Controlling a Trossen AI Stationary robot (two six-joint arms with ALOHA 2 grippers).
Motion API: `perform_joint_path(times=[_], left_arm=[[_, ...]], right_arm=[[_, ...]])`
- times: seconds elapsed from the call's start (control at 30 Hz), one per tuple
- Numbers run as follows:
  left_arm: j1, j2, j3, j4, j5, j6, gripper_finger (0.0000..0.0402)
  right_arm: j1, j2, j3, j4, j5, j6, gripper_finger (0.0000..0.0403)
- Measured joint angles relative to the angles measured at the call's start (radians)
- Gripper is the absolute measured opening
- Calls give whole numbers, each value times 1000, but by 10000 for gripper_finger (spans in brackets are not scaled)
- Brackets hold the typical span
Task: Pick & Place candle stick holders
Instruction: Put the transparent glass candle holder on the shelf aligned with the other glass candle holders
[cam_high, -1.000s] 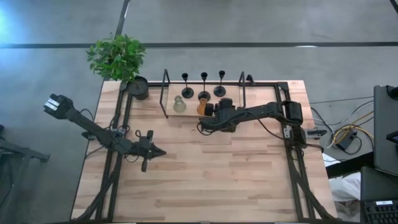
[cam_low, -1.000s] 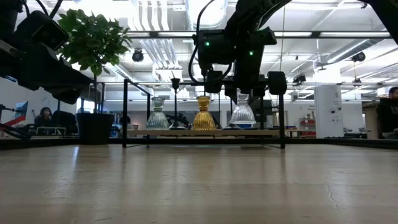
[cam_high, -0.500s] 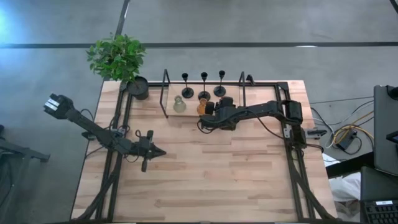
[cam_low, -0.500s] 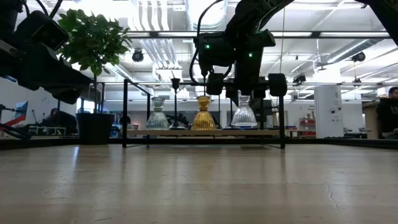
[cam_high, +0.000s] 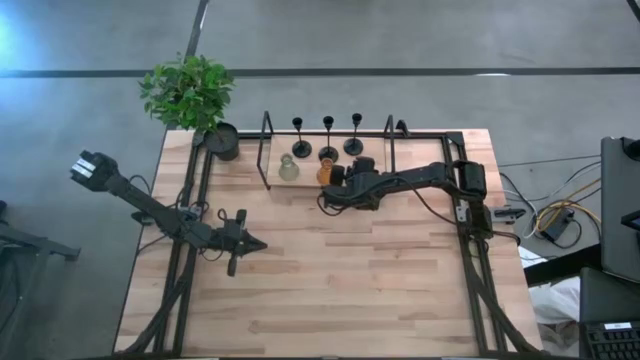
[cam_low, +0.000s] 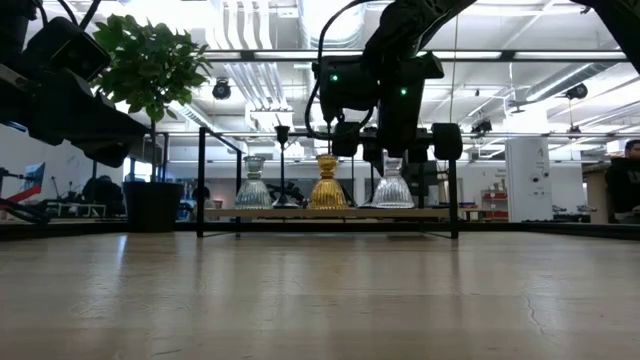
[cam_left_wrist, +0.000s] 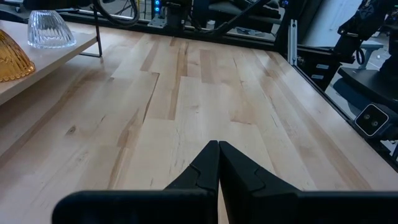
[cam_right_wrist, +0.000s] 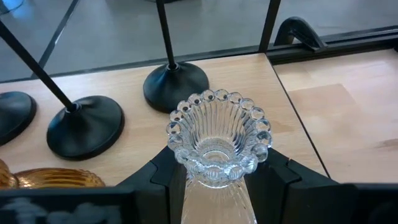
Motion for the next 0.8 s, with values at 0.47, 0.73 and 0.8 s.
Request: perform_joint_path(times=[0.47, 0.73, 0.8], left_arm=[[0, 0, 0, 0, 0, 0, 14], [0, 0, 0, 0, 0, 0, 14], [0, 0, 0, 0, 0, 0, 14]], right_arm=[[1, 1, -22, 18, 17, -93, 123], [1, 1, -23, 19, 40, -101, 123], [2, 1, -23, 23, 46, -101, 123]])
